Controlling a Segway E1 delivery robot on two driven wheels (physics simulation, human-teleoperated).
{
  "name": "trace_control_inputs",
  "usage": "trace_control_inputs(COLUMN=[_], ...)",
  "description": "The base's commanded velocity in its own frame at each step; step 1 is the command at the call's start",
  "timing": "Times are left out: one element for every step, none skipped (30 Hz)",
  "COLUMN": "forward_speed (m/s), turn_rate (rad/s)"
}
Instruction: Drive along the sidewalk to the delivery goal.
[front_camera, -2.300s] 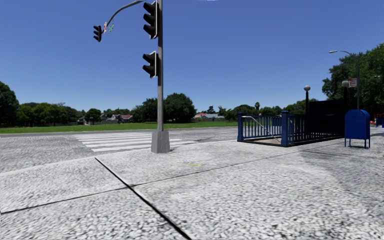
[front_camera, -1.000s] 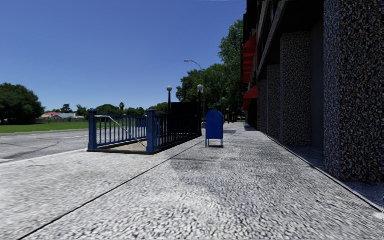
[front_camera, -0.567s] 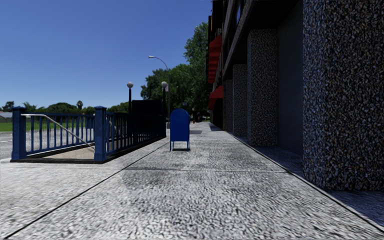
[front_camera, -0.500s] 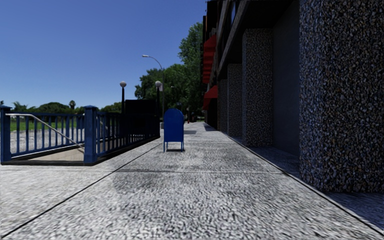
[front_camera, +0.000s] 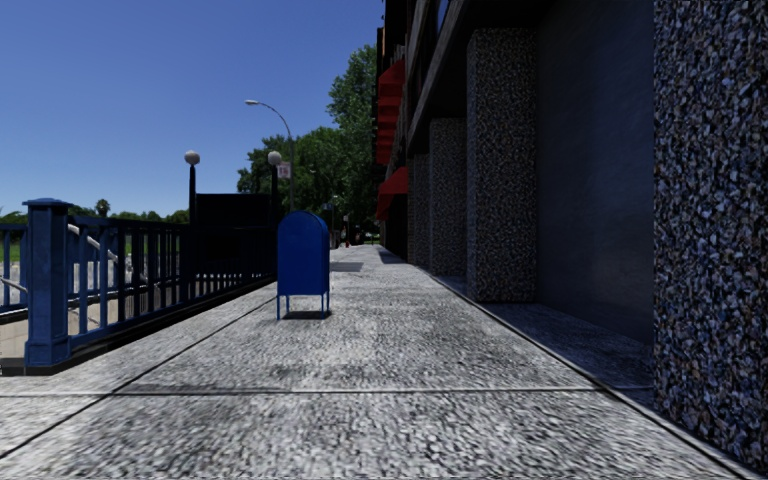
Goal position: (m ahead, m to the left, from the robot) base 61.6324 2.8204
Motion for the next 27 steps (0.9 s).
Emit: trace_control_inputs(forward_speed=[1.97, 1.97, 1.97, 1.97, 1.97, 1.97, 1.97, 1.97, 1.97, 1.97, 1.97, 1.97, 1.97, 1.97, 1.97, 1.97, 1.97, 1.97, 1.97, 1.97, 1.97, 1.97, 1.97, 1.97, 1.97, 1.97, 1.97], turn_rate=[0.00, 0.00, 0.00, 0.00, 0.00, 0.00, 0.00, 0.00, 0.00, 0.00, 0.00, 0.00, 0.00, 0.00, 0.00, 0.00, 0.00, 0.00, 0.00, 0.00, 0.00, 0.00, 0.00, 0.00, 0.00, 0.00, 0.00])
